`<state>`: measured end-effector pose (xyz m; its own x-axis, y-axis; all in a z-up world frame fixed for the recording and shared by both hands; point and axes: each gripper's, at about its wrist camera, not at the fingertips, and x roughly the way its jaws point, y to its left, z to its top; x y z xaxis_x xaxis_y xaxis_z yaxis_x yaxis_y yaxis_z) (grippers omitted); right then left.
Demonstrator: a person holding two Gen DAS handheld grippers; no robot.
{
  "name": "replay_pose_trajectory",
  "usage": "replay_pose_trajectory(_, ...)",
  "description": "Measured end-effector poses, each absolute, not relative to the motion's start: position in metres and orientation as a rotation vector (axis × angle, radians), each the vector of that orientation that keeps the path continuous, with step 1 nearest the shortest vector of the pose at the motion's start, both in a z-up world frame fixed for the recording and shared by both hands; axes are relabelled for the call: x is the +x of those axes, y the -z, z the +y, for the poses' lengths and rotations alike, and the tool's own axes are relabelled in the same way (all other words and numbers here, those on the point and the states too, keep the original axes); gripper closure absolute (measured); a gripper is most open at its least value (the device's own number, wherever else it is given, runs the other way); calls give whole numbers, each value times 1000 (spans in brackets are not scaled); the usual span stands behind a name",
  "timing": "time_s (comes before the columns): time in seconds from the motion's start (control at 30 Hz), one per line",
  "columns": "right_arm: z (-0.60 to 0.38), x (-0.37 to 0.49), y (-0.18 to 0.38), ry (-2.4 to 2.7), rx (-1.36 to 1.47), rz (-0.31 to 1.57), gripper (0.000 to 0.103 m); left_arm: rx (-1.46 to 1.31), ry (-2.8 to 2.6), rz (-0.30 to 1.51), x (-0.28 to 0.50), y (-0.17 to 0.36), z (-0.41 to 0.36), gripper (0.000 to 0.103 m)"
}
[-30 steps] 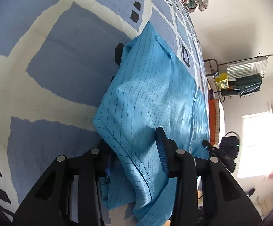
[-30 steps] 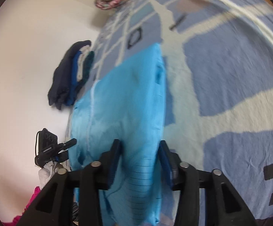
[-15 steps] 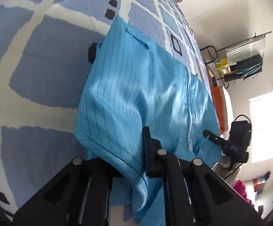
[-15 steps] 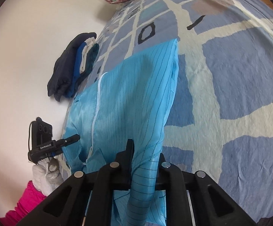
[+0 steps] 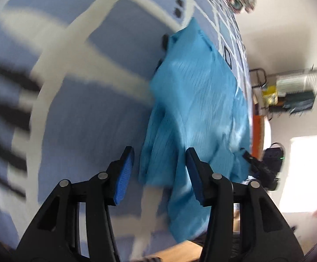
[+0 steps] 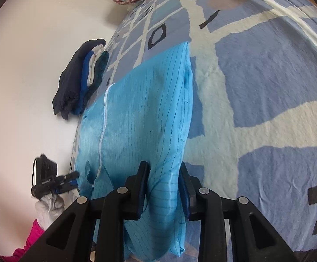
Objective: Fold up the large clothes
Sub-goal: 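Fold the held jacket bundle over on itself with both tools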
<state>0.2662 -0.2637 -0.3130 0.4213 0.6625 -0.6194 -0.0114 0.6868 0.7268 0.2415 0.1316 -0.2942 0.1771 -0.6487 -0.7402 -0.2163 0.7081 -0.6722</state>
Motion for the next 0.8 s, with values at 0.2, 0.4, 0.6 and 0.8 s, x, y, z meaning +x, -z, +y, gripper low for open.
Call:
replay_pose_trajectory(0.2,-258,266,312,-459,702,1066,74,-1038,389,1438,213,315,139,50)
replay_pose_trajectory(0.4,-255,265,309,-444,696,1063,74,-1158,416,1372,221,321,143,50)
replay_pose_trajectory(0.6,-257,264,312,-449,711,1063,74,-1186,435,1289,230,317,135,50)
replay_pose_trajectory(0.8,-261,263,314,-457,718,1065,74,-1156,441,1223,236,327,128,50)
